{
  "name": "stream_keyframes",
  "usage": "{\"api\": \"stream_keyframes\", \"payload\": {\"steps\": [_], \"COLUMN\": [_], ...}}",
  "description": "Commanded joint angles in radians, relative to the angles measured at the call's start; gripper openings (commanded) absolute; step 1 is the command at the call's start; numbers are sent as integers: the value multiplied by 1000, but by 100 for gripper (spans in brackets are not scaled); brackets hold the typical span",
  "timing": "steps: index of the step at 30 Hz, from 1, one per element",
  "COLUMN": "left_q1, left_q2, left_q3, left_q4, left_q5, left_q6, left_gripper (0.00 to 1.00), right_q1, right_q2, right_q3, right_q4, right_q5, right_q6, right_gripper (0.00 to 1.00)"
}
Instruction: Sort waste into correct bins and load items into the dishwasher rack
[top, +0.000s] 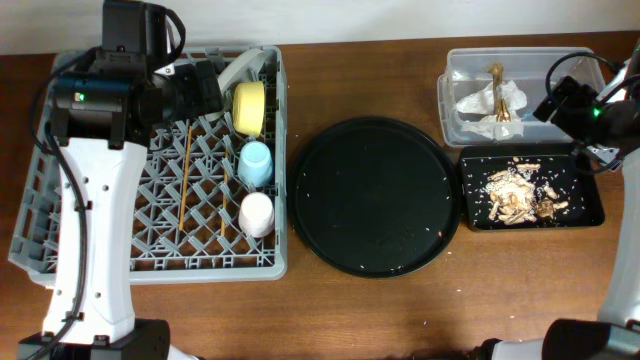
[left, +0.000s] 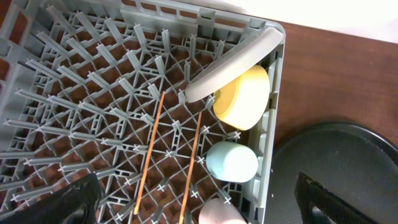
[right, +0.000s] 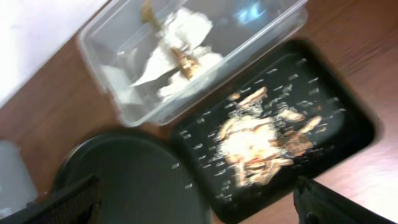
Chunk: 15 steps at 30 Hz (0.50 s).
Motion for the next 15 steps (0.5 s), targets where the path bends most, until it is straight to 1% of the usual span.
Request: {"api": "stream_keyframes", "payload": {"steps": [1,2,3,4,6,8,9,10,12,13,15], "left_q1": [0,0,0,0,0,0,0,0,0,0,0], "left_q2": [5,5,5,5,5,5,5,5,5,5,5], "left_q3": [1,1,1,1,1,1,1,1,1,1,1], "left_q4": [-2,-2,-2,-2,-2,-2,-2,-2,-2,-2,-2], "left_q5": [10,10,10,10,10,10,10,10,10,10,10], "left_q6": [6,6,6,5,6,6,6,6,6,6,6], "left_gripper": [99,99,99,99,99,99,99,99,99,99,99], "right_q1": [117,163,241,282,301,301,301,301,302,306,333], "right_q2": [-125,-156,-214,-261,-383,-543,-655,-795,-977,-1065,-1199], "right_q3": [0,-5,-25,-53,-180,-404,-599,-836,-1122,-1250,-1418], "right_q4": [51,94,166,228,375,547,687,845,1030,1094,1153], "right_q5": [209,208,208,208,158,101,78,55,28,11,13], "right_q6": [-142,-222,-343,-369,-365,-365,-364,-360,-301,-289,-290], "right_gripper": [98,98,98,98,98,98,98,98,98,98,98]}}
